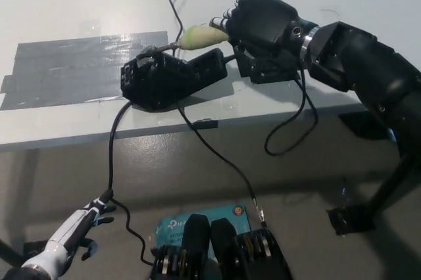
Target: The robot uses its right hand to grab and lift the soldering gun kept on the middle of the table and puts it in its base
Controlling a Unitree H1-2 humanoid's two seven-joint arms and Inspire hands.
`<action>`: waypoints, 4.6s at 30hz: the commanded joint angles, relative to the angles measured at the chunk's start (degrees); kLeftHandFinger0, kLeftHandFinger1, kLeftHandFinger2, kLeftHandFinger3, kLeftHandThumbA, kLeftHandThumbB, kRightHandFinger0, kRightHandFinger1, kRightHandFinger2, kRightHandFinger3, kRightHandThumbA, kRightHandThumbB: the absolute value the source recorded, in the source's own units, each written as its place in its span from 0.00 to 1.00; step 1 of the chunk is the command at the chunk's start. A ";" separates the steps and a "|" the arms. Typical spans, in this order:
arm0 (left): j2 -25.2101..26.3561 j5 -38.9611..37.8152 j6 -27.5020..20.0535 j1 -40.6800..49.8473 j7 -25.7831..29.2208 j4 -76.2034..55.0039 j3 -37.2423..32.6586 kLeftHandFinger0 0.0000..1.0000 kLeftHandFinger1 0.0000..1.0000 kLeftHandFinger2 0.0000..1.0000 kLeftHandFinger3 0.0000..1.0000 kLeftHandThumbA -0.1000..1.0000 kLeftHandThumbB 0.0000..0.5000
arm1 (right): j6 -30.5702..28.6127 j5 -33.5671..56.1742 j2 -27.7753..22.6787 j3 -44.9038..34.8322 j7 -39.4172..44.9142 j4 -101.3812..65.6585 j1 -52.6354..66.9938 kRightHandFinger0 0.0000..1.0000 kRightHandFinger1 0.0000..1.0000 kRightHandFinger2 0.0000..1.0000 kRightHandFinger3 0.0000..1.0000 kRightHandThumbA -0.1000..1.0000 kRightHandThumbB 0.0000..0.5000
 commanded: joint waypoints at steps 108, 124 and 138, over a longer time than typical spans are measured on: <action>1.48 0.93 -0.98 0.26 -0.57 -0.75 2.58 0.73 0.82 0.86 0.98 1.00 0.17 | 0.55 4.03 -12.33 -12.25 16.04 -23.65 3.01 0.00 0.00 0.19 0.25 0.00 0.47; 1.30 1.06 -0.89 0.44 -0.19 -0.98 2.76 0.73 0.81 0.85 0.97 1.00 0.19 | 0.19 2.16 -12.86 -13.28 17.35 -25.28 4.28 0.00 0.01 0.33 0.10 0.00 0.46; 0.87 -0.04 0.05 -0.15 -0.40 -0.82 3.63 0.74 0.80 0.85 0.97 1.00 0.24 | -1.76 4.24 -11.95 -12.44 18.64 -22.42 4.94 0.00 0.00 0.26 0.48 0.00 0.32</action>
